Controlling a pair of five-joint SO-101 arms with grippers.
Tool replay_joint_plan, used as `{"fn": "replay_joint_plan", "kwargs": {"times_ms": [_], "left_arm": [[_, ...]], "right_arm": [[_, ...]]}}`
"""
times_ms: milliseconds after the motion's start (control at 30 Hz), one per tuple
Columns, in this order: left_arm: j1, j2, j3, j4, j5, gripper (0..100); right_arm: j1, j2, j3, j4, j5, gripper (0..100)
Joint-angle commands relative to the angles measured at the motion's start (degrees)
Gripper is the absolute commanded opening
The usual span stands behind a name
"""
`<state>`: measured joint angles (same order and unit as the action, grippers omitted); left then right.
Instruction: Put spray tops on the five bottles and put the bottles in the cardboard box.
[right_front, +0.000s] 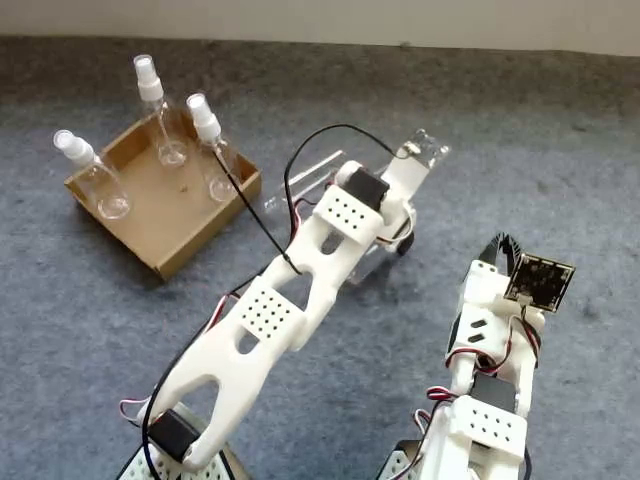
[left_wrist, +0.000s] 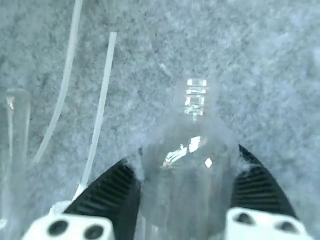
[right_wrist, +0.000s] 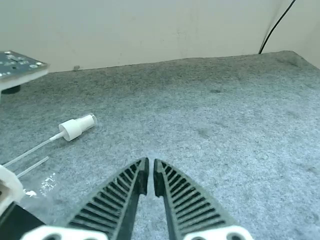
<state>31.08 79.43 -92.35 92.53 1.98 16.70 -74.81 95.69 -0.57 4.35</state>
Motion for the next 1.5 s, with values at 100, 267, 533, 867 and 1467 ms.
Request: {"fn": "replay_joint_plan", "kwargs": {"times_ms": [100,267,533,867,1467], "left_arm": [[-0.2,-11.5,-2.9,6.6,-0.7,17],[-0.8,-17.4,-2.8,7.2,-0.7,17],[-2.2,-25.9,-2.6,7.9,-0.6,17],[-7.4,-42.2,10.2,8.4,-0.6,17],[-8.0,-89.4,64.7,7.9,-1.7,17]], "right_arm": [[0.7,-0.1,7.3,0.3,0.4,2.6],[0.6,-0.5,7.4,1.8,0.4,2.6],[0.6,-0.5,7.4,1.9,0.4,2.6],[0.3,-0.5,7.4,2.1,0.4,2.6],[0.2,-0.5,7.4,2.2,0.4,2.6]]}}
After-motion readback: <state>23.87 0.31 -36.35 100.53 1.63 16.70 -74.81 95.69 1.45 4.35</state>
